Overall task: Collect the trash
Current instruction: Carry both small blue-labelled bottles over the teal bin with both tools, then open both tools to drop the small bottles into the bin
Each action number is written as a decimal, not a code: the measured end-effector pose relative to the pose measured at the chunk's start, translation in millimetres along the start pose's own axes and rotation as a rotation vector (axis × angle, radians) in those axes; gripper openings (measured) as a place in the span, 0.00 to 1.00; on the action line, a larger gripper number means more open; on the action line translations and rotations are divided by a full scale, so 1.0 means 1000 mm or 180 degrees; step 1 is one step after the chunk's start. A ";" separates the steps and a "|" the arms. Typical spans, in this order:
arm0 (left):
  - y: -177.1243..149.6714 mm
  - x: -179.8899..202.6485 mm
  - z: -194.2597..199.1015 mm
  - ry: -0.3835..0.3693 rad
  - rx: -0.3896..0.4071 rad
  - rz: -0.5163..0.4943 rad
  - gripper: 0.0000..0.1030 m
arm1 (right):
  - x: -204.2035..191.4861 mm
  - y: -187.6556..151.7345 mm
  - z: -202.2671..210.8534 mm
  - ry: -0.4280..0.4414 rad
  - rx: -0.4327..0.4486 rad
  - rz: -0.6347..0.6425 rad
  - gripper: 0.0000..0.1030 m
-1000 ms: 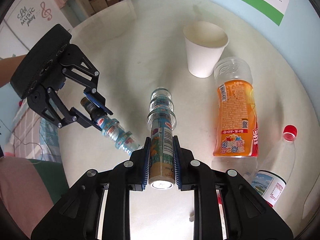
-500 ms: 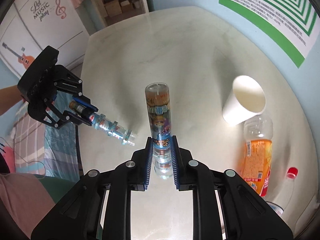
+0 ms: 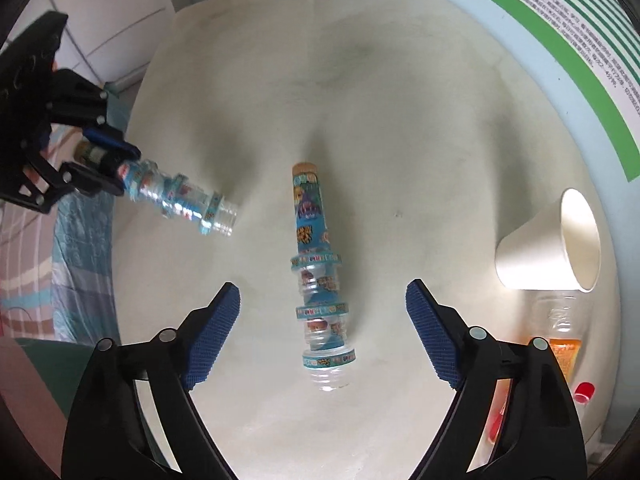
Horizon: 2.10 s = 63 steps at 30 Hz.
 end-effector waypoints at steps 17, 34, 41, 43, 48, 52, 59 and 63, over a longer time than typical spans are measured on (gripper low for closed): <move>-0.006 -0.003 0.017 0.0098 0.0057 0.0228 0.24 | 0.000 0.010 -0.015 0.0363 0.0027 -0.0066 0.32; -0.135 -0.023 0.144 0.0668 0.0322 0.0942 0.24 | -0.170 0.122 0.034 0.1085 0.0405 0.0690 0.32; -0.243 -0.039 0.145 0.0812 0.0089 0.1531 0.24 | -0.298 0.154 -0.012 0.1421 0.0193 0.1089 0.33; -0.272 -0.044 0.136 0.0808 0.0043 0.1685 0.24 | -0.332 0.155 -0.035 0.1449 0.0082 0.1178 0.33; -0.337 -0.064 0.098 0.0771 -0.0095 0.1997 0.24 | -0.391 0.142 -0.113 0.1440 -0.0286 0.1328 0.33; -0.390 -0.084 0.054 0.0725 -0.0226 0.2164 0.24 | -0.425 0.119 -0.205 0.1502 -0.0626 0.1244 0.33; -0.489 -0.118 -0.046 0.0549 -0.0497 0.2594 0.22 | -0.454 0.076 -0.356 0.1534 -0.1059 0.1130 0.33; -0.528 -0.120 -0.091 0.0463 -0.0795 0.2726 0.22 | -0.463 0.057 -0.418 0.1433 -0.1268 0.1072 0.47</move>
Point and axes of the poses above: each gripper's, at about its wrist camera, not at the fingertips, and z roughly against the way its jaws point, x to its right, y to its top, the point moved 4 cm from there along -z, roughly the way its jaws point
